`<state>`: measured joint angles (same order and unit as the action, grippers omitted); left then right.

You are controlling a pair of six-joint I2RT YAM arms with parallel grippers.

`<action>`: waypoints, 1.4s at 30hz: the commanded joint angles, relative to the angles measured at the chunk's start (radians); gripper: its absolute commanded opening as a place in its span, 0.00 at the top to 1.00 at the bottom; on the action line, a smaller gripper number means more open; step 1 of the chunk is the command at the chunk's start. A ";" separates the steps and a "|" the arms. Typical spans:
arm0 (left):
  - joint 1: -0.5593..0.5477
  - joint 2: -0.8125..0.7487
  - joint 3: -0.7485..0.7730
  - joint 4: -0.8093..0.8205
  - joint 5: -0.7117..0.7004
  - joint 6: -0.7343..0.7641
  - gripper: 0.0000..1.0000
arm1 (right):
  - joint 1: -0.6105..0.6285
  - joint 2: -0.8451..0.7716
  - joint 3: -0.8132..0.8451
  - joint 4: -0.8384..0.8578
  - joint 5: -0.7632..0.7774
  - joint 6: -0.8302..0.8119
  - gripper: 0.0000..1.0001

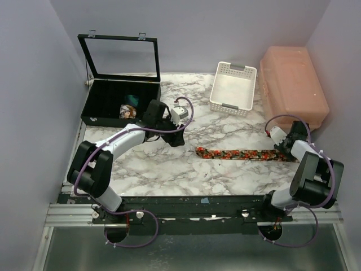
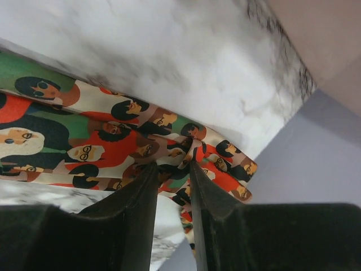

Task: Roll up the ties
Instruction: Flatten out the tie at the center of the board.

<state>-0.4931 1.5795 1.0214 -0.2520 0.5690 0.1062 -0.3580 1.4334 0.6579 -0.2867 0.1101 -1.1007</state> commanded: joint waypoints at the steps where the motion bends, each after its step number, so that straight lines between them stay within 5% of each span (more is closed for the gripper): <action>1: -0.005 0.009 -0.011 0.029 0.027 -0.041 0.42 | -0.069 0.018 -0.030 0.017 0.006 -0.211 0.67; 6: -0.005 0.019 -0.017 0.070 0.054 -0.137 0.43 | -0.075 -0.038 0.072 -0.137 -0.085 -0.248 0.61; 12: 0.001 -0.022 -0.051 0.103 0.071 -0.160 0.43 | -0.052 -0.106 0.356 -0.687 -0.428 -0.262 0.30; 15: 0.025 -0.041 -0.061 0.103 0.082 -0.169 0.42 | 0.049 -0.120 0.388 -0.766 -0.517 -0.214 0.25; 19: 0.142 -0.073 -0.080 0.112 0.159 -0.276 0.40 | 0.401 -0.021 0.459 -0.691 -0.604 0.094 0.18; 26: 0.199 -0.132 -0.083 0.023 0.145 -0.215 0.39 | 0.735 0.169 0.541 -0.461 -0.666 0.371 0.10; 42: 0.244 -0.214 -0.188 0.057 0.138 -0.263 0.39 | 0.987 0.315 0.343 -0.079 -0.440 0.359 0.14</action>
<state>-0.2699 1.4025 0.8558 -0.2111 0.6785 -0.1253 0.6083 1.7264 1.0546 -0.5030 -0.4297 -0.7433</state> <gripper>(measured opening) 0.614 0.880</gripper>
